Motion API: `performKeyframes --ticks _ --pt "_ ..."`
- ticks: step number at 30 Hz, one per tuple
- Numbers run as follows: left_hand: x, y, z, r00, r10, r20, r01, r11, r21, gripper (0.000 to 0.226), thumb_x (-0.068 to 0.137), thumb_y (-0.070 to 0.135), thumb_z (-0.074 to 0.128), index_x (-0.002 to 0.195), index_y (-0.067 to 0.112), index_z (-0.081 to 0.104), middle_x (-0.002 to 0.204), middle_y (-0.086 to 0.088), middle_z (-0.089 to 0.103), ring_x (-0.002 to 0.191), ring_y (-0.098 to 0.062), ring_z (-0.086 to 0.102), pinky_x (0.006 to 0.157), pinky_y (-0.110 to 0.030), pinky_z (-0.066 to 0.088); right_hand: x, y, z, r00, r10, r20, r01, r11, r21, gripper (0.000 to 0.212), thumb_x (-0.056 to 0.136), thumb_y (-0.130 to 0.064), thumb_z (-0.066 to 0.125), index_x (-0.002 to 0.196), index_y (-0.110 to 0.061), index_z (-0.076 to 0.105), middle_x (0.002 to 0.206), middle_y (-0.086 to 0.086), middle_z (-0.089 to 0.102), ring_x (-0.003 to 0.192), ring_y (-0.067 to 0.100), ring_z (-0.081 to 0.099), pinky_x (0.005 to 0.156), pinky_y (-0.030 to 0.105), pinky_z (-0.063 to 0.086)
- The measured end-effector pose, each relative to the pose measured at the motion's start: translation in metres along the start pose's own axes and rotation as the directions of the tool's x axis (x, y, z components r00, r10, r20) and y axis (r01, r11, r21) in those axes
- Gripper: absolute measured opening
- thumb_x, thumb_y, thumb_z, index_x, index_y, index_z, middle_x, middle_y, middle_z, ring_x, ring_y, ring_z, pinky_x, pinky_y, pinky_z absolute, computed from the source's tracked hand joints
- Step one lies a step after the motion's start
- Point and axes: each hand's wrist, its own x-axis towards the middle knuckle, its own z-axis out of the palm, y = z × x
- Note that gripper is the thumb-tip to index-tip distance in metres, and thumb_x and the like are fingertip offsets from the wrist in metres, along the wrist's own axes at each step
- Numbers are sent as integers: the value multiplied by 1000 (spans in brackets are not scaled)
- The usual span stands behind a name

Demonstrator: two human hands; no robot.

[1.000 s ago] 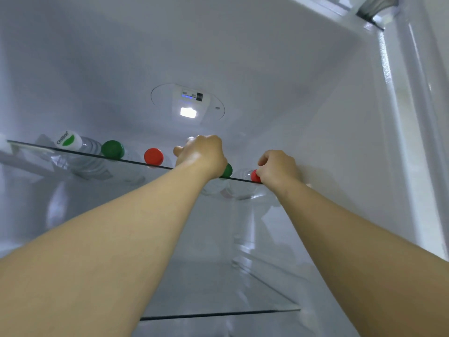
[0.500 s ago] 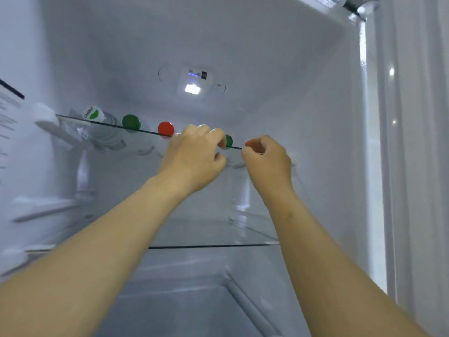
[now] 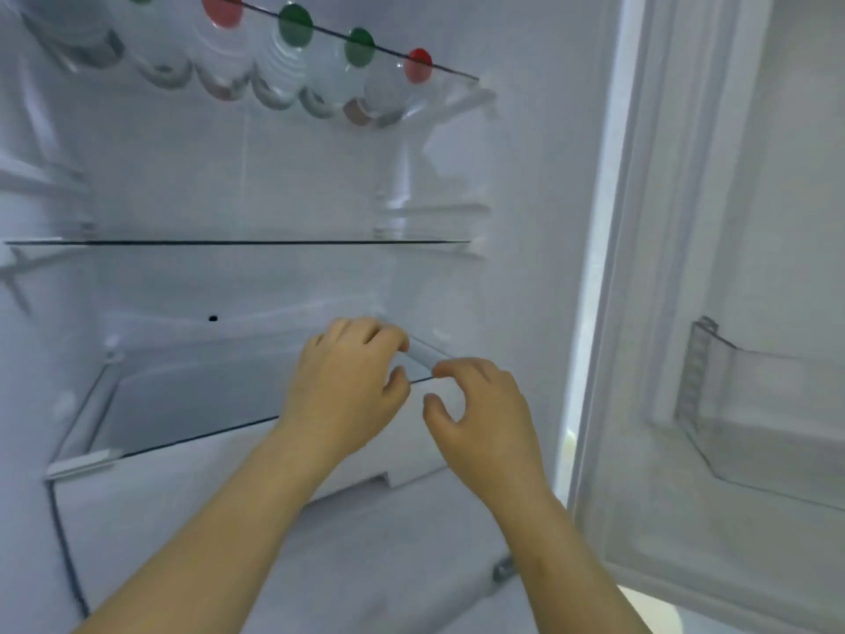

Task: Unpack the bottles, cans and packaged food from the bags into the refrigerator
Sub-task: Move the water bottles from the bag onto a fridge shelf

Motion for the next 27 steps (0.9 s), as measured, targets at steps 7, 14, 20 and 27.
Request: performKeyframes --ticks 7,14,20,27 --pt "-87 54 51 963 156 220 -136 985 -105 36 73 32 39 86 16 69 79 0 66 69 -24 63 52 -35 50 -115 45 -10 976 170 136 -151 979 -139 35 89 -34 48 122 -25 57 129 -8 52 116 14 46 98 28 37" --pt "-143 168 88 870 293 397 -182 939 -292 23 61 18 76 83 17 70 75 1 66 65 -23 64 50 -33 50 -223 103 -76 880 457 132 -405 865 -296 47 84 -42 37 125 -26 54 132 -8 51 118 16 45 94 28 34" --pt "-180 331 86 710 496 500 -232 835 -500 31 90 27 50 121 23 57 117 5 57 106 -19 53 85 -30 40 -337 144 -187 752 658 -46 -612 670 -419 36 92 -34 45 128 -28 51 134 -10 47 121 13 42 98 25 33" --pt "-221 494 79 551 776 307 -373 559 -741 26 63 24 73 88 22 67 80 6 63 70 -17 63 54 -28 48 -456 154 -304 534 790 -301 -817 389 -426 35 92 -34 45 126 -30 49 131 -16 48 120 7 41 98 21 31"
